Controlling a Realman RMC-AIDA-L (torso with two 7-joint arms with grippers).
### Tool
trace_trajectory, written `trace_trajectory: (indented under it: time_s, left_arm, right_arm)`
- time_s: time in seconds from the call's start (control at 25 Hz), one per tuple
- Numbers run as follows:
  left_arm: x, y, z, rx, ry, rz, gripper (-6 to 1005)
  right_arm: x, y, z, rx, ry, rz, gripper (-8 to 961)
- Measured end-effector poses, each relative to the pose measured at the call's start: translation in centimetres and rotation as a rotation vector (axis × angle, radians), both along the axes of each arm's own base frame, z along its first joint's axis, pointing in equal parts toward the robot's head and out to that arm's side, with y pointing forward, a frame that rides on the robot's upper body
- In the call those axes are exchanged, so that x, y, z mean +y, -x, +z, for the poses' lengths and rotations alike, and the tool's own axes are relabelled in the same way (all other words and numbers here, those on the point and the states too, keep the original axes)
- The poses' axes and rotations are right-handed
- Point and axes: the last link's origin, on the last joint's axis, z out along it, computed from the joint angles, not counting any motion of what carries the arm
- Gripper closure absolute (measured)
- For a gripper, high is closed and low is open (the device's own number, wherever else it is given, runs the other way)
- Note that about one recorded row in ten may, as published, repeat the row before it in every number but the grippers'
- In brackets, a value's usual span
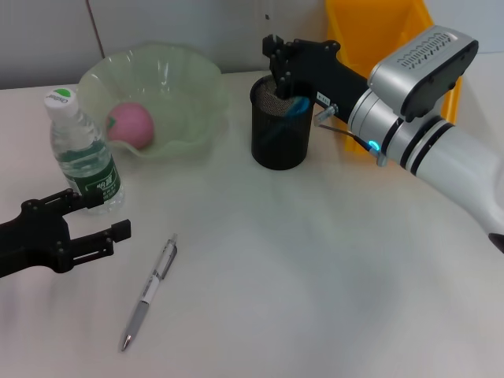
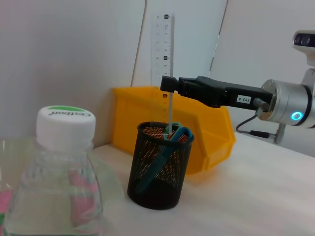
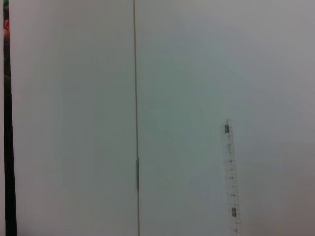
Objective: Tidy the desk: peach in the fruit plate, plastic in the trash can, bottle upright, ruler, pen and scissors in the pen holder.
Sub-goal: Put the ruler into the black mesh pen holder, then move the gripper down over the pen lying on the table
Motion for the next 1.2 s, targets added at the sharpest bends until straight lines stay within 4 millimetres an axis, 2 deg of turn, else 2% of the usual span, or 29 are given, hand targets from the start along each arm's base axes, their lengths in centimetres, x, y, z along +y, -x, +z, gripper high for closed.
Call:
trace_trajectory:
  time_s: [0.72,1.2]
  left_arm:
    - [-0.01,0.11,0.08,0.002,-0.005,0.002,213]
    - [-0.07,0.19,0.18,0.003,-0.009,0.0,213]
  right_arm:
    - [-0.41,-0.62,-0.23,0.034,0.006,-0.043,936]
    - [-0.75,-1.01,0.07,0.096,0.02,-0.064,636]
